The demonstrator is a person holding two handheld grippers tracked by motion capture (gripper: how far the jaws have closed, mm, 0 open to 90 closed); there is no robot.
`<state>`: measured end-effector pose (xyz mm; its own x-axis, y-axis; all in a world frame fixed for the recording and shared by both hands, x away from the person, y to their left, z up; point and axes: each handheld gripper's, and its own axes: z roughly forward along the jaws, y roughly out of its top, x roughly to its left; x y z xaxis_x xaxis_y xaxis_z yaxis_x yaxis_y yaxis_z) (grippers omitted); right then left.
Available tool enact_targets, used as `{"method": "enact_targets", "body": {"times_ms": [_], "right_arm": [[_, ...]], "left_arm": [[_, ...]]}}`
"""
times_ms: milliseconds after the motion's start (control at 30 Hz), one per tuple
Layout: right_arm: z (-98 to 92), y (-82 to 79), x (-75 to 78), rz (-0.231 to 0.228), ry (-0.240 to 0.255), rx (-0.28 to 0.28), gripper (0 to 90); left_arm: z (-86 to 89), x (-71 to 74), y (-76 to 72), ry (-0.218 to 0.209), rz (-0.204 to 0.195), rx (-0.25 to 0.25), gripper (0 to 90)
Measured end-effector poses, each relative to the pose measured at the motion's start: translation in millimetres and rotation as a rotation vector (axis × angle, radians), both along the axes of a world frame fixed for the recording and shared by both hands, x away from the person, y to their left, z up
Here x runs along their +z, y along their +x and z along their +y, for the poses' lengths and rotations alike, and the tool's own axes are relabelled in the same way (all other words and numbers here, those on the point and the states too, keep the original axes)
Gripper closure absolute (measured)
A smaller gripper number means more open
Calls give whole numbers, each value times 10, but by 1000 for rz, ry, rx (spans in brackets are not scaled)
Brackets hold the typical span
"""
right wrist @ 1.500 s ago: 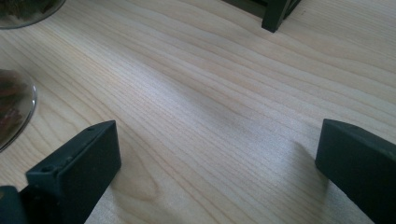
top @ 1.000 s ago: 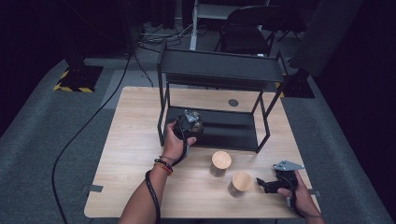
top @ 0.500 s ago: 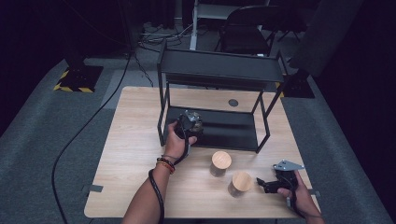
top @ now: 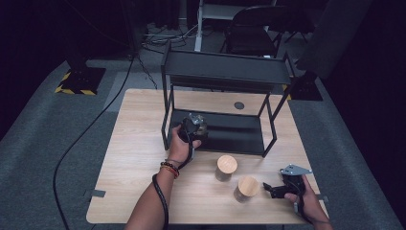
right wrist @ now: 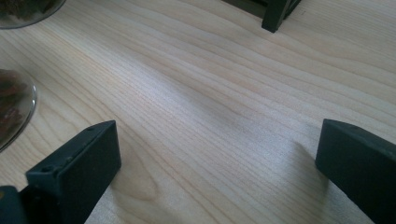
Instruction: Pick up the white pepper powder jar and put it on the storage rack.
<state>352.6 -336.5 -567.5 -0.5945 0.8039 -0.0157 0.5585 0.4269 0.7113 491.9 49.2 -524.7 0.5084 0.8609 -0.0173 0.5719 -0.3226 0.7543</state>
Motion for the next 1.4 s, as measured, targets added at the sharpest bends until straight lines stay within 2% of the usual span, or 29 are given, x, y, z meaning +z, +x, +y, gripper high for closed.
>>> {"method": "enact_targets", "body": {"times_ms": [533, 700, 867, 1133, 1300, 1400], "right_arm": [[-1, 2, 0, 0, 0, 2, 0], [-1, 2, 0, 0, 0, 2, 0], [-1, 2, 0, 0, 0, 2, 0], [-1, 2, 0, 0, 0, 2, 0], [-1, 2, 0, 0, 0, 2, 0], [-1, 2, 0, -1, -1, 3, 0]], "left_arm": [[-3, 0, -17, 18, 1, -1, 290], [19, 16, -38, 40, 6, -18, 227], [68, 25, -44, 26, 10, -9, 173], [108, 50, -80, 58, -9, 14, 76], [107, 60, -101, 92, -20, 0, 47], [93, 66, -115, 95, -23, -4, 41]]}}
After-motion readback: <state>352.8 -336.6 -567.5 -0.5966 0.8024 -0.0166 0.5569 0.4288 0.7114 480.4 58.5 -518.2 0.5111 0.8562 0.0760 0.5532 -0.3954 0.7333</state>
